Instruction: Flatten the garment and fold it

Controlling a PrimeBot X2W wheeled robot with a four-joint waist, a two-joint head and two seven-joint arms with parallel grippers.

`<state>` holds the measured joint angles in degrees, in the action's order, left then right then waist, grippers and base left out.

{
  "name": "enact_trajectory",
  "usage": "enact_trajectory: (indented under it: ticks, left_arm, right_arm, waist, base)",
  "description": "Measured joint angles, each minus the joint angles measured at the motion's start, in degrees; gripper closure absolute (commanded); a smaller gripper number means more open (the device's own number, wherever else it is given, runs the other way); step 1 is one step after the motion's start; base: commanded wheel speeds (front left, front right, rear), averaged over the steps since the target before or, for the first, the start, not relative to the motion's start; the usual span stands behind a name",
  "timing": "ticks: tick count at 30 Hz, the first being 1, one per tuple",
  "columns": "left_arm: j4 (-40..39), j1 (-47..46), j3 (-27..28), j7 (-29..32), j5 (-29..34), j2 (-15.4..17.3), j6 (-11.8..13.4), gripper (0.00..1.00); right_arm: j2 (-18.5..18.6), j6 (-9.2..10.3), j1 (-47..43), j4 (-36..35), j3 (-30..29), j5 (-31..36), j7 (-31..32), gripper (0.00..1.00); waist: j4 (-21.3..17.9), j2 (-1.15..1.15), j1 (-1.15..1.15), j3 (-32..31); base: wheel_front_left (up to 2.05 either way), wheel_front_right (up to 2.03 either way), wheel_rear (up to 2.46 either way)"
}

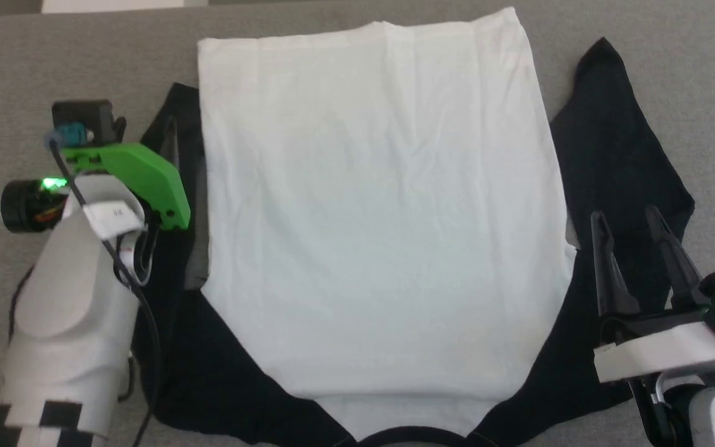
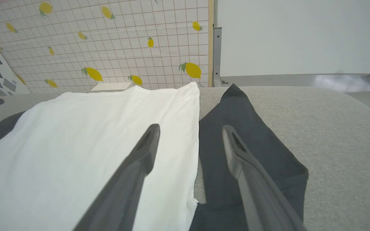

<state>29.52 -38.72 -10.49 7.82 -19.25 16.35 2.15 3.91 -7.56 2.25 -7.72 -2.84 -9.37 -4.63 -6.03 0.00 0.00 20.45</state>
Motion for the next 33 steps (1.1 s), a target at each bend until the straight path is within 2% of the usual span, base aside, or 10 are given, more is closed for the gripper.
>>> enact_trajectory:
  ticks: [5,11,12,13,14,18,24,28,33]
  left_arm:
    - [6.62,-6.02,-0.62,6.05,0.52,1.59,0.52,0.00]
    - [10.01,-9.76,-1.21,15.13,1.53,3.31,1.96,0.00]
    - [10.12,-10.22,-1.07,16.66,1.15,3.34,2.01,0.25]
    - [10.13,-10.45,-0.92,17.96,0.62,3.37,2.04,0.86]
    - [10.02,-10.79,-0.86,19.36,0.04,3.58,2.01,1.00]
    - [8.37,-10.12,-0.29,18.76,-1.07,3.50,1.93,1.00]
    - [4.22,-4.85,2.16,6.03,-1.66,3.31,2.01,1.00]
    - [-0.42,-1.59,4.94,-1.80,-4.50,3.19,1.44,1.00]
    - [-8.20,3.98,8.13,-3.69,-7.03,3.68,1.74,1.00]
  right_arm:
    - [0.20,0.00,0.83,-0.52,0.68,-0.88,-0.01,0.00]
    - [0.16,0.00,1.18,-0.56,0.82,-1.67,-0.29,0.00]
    - [0.15,0.00,1.18,-0.55,0.87,-1.83,-0.34,0.00]
    - [0.11,0.00,1.20,-0.54,0.88,-1.97,-0.44,0.00]
    - [0.10,0.00,1.20,-0.55,0.87,-2.15,-0.44,0.00]
    - [-0.12,0.00,1.24,-0.51,0.89,-2.24,-0.45,0.00]
    - [-0.29,0.00,1.25,-0.27,0.85,-2.23,-0.43,0.00]
    - [-0.34,0.00,1.23,-0.09,0.92,-2.18,-0.18,0.00]
    - [-0.42,0.00,0.44,-0.15,0.77,-2.15,0.59,0.00]
  waist:
    - [-2.21,0.00,0.00,2.71]
    - [-4.48,0.00,0.00,5.26]
    - [-4.79,0.00,0.00,5.55]
    - [-5.01,0.00,0.00,5.74]
    - [-5.21,0.00,0.00,5.93]
    - [-5.14,0.00,0.00,5.87]
    - [-3.95,0.00,0.01,3.96]
    - [-3.02,0.00,0.00,1.73]
    - [-1.76,0.00,0.00,-1.57]
  base:
    - [0.00,0.00,0.00]
    - [0.00,0.00,0.00]
    - [0.00,0.00,0.00]
    - [0.00,0.00,0.00]
    - [0.00,0.00,0.00]
    - [0.00,0.00,0.00]
    - [0.00,0.00,0.00]
    - [0.00,0.00,0.00]
    - [0.00,0.00,0.00]
